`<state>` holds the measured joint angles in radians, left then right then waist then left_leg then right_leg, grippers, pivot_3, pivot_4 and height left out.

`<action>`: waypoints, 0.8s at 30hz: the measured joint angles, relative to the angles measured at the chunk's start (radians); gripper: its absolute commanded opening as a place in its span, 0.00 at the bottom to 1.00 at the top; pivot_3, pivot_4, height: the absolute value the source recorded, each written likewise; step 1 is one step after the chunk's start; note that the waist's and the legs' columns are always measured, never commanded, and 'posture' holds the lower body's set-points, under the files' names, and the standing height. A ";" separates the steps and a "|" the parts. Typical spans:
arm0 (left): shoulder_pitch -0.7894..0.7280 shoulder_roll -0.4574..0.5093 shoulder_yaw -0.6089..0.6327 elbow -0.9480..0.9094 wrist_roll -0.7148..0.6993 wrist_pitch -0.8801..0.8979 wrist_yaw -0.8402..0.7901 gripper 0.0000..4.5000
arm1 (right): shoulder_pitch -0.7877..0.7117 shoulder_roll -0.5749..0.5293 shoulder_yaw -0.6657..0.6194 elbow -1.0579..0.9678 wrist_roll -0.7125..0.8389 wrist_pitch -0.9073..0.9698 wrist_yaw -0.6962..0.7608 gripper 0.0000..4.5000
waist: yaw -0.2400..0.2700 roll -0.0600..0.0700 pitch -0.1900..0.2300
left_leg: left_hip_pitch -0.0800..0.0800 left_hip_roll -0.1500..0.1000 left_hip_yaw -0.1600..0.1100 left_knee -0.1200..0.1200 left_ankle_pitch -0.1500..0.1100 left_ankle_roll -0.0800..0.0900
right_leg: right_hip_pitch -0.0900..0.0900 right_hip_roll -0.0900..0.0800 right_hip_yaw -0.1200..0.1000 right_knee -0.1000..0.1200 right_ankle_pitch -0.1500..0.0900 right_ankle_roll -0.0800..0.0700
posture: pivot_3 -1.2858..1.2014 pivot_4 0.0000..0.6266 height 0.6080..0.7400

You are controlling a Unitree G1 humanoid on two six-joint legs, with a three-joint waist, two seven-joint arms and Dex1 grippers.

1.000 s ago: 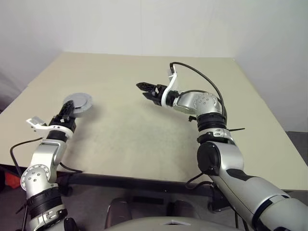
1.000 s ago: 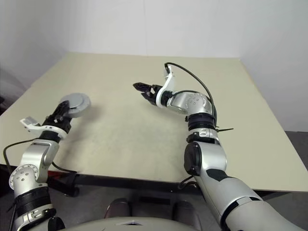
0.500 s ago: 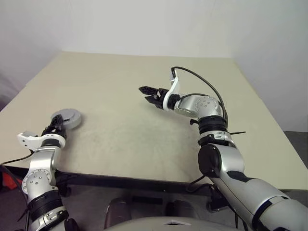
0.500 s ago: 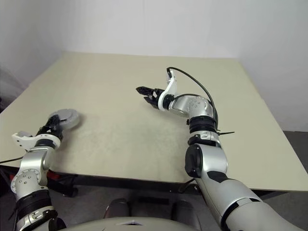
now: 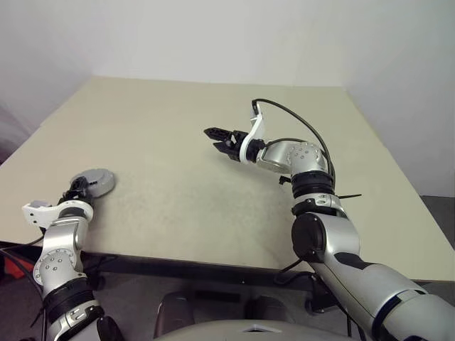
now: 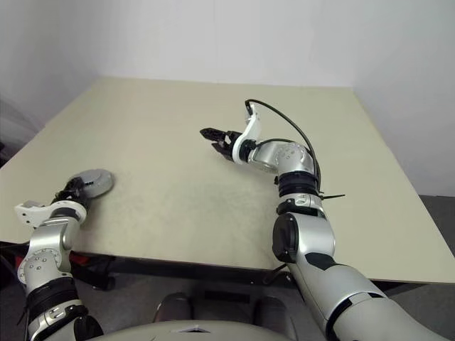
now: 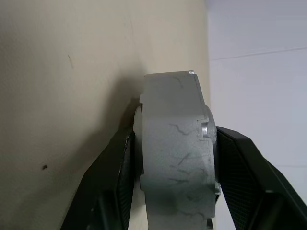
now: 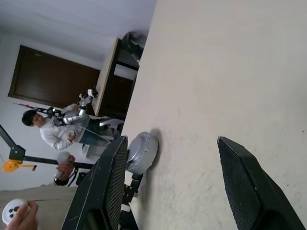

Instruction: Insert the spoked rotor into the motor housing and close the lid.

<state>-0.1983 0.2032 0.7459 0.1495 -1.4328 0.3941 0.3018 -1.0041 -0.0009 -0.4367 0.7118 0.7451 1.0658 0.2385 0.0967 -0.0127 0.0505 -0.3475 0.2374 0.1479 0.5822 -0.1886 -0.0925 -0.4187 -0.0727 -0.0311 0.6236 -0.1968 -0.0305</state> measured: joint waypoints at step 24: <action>0.214 -0.013 -0.067 -0.202 -0.264 0.292 0.105 0.94 | 0.003 0.018 0.018 0.000 -0.011 -0.014 -0.007 0.75 | 0.004 0.007 -0.003 | 0.013 -0.004 0.000 0.000 -0.002 0.003 | 0.015 -0.003 0.001 -0.004 -0.004 0.006 | 0.52 0.00 1.00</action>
<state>0.0156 0.1898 0.6784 -0.0529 -1.6973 0.6858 0.4069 -1.0014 0.0168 -0.4190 0.7121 0.7343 1.0520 0.2318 0.1008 -0.0061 0.0475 -0.3341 0.2333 0.1482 0.5819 -0.1903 -0.0897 -0.4034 -0.0756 -0.0297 0.6198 -0.2006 -0.0247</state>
